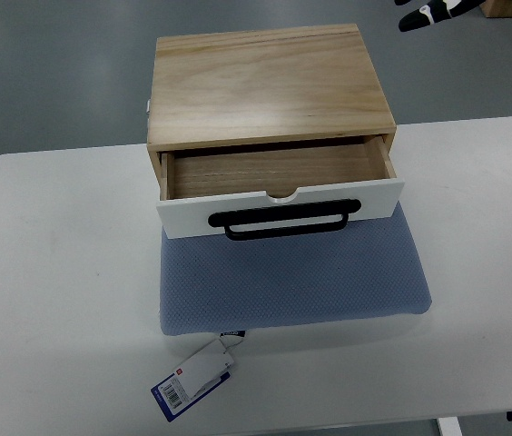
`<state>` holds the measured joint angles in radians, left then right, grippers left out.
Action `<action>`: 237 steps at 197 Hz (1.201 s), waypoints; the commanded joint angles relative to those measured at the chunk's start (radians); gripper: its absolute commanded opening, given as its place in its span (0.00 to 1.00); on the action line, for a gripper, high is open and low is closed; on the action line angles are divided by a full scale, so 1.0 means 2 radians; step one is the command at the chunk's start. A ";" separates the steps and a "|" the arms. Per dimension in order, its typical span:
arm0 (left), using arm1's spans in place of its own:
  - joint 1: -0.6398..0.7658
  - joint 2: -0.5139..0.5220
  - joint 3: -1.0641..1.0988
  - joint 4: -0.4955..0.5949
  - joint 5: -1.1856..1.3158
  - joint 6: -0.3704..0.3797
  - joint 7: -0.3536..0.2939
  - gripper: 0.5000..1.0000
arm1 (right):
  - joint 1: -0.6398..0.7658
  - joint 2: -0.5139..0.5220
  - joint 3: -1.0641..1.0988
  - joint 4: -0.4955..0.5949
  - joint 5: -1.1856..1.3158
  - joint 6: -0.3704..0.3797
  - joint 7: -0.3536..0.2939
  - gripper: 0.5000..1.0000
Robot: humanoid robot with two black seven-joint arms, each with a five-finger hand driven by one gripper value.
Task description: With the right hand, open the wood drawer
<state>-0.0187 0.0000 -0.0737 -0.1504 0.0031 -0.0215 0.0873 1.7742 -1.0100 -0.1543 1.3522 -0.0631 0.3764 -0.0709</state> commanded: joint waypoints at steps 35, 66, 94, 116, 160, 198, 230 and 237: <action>0.000 0.000 0.000 0.000 0.000 0.000 0.000 1.00 | -0.274 0.013 0.312 -0.084 -0.011 -0.075 -0.005 0.85; 0.000 0.000 0.000 0.000 0.000 0.000 0.000 1.00 | -0.367 0.057 0.404 -0.142 -0.022 -0.117 -0.004 0.85; 0.000 0.000 0.000 0.000 0.000 0.000 0.000 1.00 | -0.422 0.105 0.469 -0.183 -0.051 -0.164 -0.003 0.85; 0.000 0.000 0.000 0.000 0.000 0.000 0.000 1.00 | -0.453 0.145 0.516 -0.202 -0.091 -0.205 0.000 0.85; 0.000 0.000 0.000 0.000 0.000 0.000 0.000 1.00 | -0.491 0.185 0.555 -0.223 -0.097 -0.227 0.036 0.85; 0.000 0.000 0.000 0.000 0.000 0.000 0.000 1.00 | -0.539 0.222 0.556 -0.228 -0.088 -0.223 0.105 0.86; 0.000 0.000 0.000 0.000 0.000 0.000 0.000 1.00 | -0.554 0.241 0.555 -0.228 -0.087 -0.222 0.113 0.86; 0.000 0.000 0.000 0.000 0.000 0.000 0.000 1.00 | -0.560 0.250 0.555 -0.227 -0.087 -0.221 0.113 0.87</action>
<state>-0.0184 0.0000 -0.0736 -0.1503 0.0031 -0.0215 0.0875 0.6754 -0.5414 0.9573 0.8953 -0.2374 -0.0678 0.1523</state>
